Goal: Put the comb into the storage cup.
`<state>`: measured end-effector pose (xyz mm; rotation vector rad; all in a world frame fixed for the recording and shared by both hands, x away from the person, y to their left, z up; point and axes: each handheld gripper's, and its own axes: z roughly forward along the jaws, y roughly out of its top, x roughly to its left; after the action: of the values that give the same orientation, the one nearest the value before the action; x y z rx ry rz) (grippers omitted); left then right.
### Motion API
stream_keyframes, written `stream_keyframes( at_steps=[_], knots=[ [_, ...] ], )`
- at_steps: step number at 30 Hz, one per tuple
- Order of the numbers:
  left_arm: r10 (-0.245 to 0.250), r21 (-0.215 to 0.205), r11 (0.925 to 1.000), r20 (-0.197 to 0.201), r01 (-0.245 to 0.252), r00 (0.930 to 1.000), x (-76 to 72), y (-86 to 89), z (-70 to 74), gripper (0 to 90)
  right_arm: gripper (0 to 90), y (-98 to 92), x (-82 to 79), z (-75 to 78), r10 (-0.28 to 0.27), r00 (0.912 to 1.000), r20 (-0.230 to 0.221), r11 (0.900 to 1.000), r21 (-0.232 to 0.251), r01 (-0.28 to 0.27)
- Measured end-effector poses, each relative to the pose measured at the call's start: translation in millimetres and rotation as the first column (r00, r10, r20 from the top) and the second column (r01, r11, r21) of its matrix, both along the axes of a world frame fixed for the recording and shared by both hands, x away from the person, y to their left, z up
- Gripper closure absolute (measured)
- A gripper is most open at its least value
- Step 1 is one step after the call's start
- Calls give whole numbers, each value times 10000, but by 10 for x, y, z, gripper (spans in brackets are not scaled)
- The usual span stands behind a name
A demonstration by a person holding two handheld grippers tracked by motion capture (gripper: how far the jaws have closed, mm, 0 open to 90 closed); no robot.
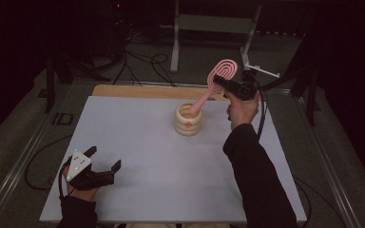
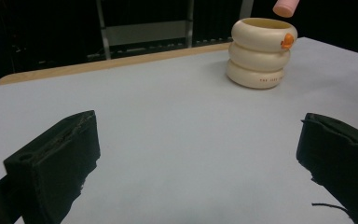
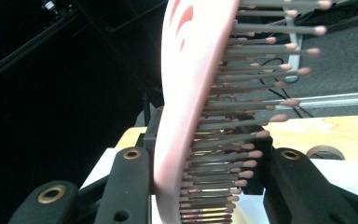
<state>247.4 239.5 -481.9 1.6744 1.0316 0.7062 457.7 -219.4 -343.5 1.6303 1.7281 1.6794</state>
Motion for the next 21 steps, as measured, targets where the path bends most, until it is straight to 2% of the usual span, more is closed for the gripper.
stream_keyframes(
  at_steps=[21],
  knots=[
    [-4, -2, 10000, -10, 4, 10000, 0, 0, -1, 3, 636, -74, 66, -90, -506, 9987, -98, 9987, -122, 504]
  ],
)
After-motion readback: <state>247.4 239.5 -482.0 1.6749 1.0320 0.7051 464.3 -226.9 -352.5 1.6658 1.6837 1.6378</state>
